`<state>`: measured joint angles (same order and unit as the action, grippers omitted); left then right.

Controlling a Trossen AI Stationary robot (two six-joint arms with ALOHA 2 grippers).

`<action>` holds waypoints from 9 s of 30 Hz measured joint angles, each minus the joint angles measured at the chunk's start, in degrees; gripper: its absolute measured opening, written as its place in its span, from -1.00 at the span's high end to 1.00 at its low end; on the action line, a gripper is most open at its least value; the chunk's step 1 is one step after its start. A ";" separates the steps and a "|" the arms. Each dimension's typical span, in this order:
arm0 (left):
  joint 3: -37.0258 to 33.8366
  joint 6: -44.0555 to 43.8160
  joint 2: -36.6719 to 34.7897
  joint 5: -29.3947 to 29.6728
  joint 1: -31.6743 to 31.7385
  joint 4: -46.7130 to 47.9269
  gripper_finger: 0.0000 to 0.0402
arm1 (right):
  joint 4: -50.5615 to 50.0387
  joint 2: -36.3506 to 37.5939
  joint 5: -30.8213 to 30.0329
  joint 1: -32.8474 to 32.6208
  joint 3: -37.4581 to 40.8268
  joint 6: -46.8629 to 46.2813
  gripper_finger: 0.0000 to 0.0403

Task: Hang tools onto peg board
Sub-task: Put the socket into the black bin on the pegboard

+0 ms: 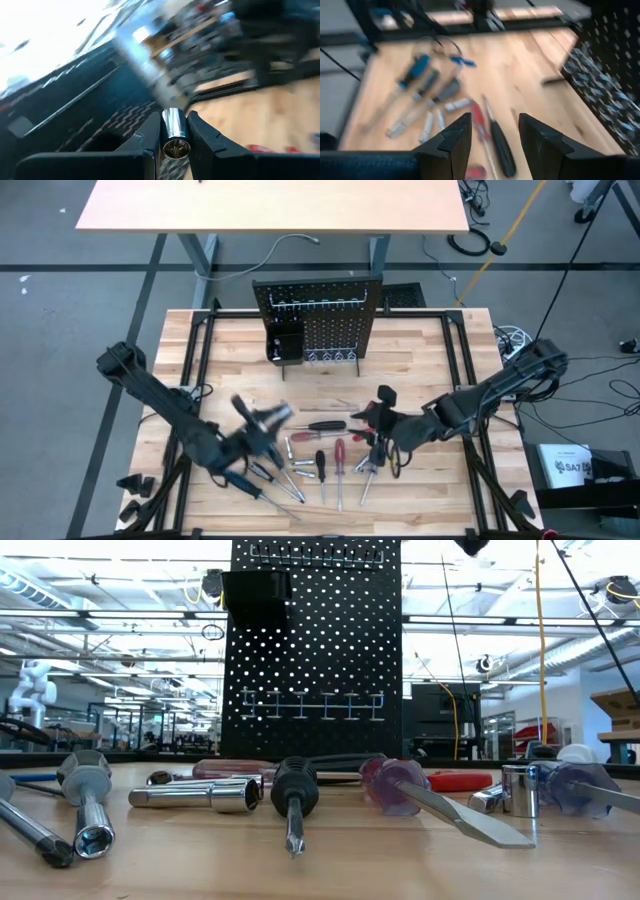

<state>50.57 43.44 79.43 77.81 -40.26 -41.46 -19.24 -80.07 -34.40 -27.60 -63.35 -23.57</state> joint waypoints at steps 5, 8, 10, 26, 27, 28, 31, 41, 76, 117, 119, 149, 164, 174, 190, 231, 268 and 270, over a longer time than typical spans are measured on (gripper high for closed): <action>1.33 -1.16 -10.70 6.77 2.42 -0.28 0.70 | -2.95 -3.38 -3.36 -0.23 0.00 -0.90 0.23; 1.98 -2.07 -17.04 8.51 4.60 -0.26 0.70 | -2.96 -4.75 -2.81 0.09 0.07 -0.38 0.23; 2.09 -3.31 -20.73 9.45 5.29 -0.20 0.70 | -3.02 -4.97 -2.74 0.16 0.07 -0.33 0.23; -0.34 -41.84 -22.31 -4.10 2.68 33.94 0.70 | -3.42 -4.57 -1.13 0.07 0.04 0.37 0.23; -0.34 -44.72 -22.28 -8.53 3.93 35.53 0.70 | -3.40 -4.57 -1.11 0.07 0.04 0.34 0.23; -0.34 -46.69 -22.19 -12.63 5.38 36.67 0.70 | -3.38 -4.57 -1.13 0.07 0.04 0.30 0.23; -0.34 -49.05 -22.23 -20.62 10.35 38.04 0.70 | -3.10 -4.57 -1.11 0.07 0.04 0.26 0.23; 3.37 -55.79 -23.13 -40.55 31.42 52.15 0.70 | -1.58 -4.57 -1.12 0.07 0.04 -0.78 0.23; 4.93 -57.60 -22.24 -53.68 45.45 55.80 0.10 | -2.20 -4.57 -1.35 0.14 0.04 -0.64 0.23; -15.07 -54.46 -26.50 -42.28 8.34 39.75 0.09 | -5.01 -16.64 21.25 -1.81 0.00 -5.58 0.21; -17.82 -55.12 -25.56 -41.25 7.23 36.34 0.09 | -4.93 -18.12 23.90 -1.83 0.00 -6.59 0.19; -24.36 -55.14 -7.86 -39.88 4.86 14.72 0.09 | -2.81 -28.02 24.52 -3.27 0.02 -11.12 0.58; -24.33 -48.26 -7.80 -49.77 4.44 0.57 0.09 | 2.75 -21.84 20.90 -3.27 0.07 -8.67 0.74; -19.60 -18.36 -1.15 -50.52 2.16 -10.43 0.09 | 23.60 -12.65 17.66 -2.48 0.02 2.96 0.74; -1.70 27.50 8.20 -42.53 1.49 -9.60 0.09 | 48.89 -11.10 17.75 -1.22 0.02 10.28 0.73; 2.03 32.44 8.36 -44.13 7.69 -7.77 0.09 | 53.47 -11.09 18.19 4.68 0.00 13.74 0.73; 2.04 35.04 8.08 -30.76 3.24 -7.15 0.70 | 44.39 -9.80 21.58 4.53 0.16 12.50 0.46; 2.09 34.88 7.55 -28.46 2.52 -6.69 0.70 | 40.81 -8.06 21.43 4.50 0.17 12.59 0.42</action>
<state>52.67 78.31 86.98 49.35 -37.74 -48.15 21.57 -88.13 -12.97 -23.10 -63.18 -10.98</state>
